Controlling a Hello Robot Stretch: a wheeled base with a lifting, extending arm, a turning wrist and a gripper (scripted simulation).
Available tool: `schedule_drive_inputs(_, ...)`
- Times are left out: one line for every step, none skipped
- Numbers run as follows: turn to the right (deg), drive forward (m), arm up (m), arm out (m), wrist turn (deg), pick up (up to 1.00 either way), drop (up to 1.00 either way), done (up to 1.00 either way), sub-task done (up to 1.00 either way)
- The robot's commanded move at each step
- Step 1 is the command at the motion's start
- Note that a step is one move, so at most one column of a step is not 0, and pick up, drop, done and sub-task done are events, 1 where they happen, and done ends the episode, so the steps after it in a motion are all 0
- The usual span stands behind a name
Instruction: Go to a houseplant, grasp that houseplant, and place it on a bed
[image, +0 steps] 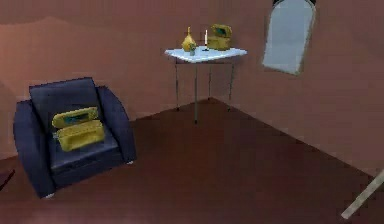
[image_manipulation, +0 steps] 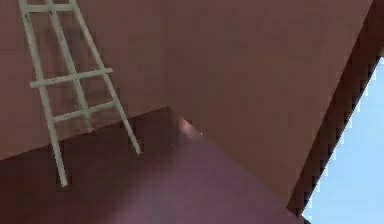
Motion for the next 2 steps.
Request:
schedule_drive_inputs(0.0, 1.00, 0.00, 0.00, 0.0, 0.00, 0.00, 0.00, 0.00)
schedule_drive_inputs(0.0, 0.55, 0.00, 0.00, 0.0, 0.00, 0.00, 0.00, 0.00)
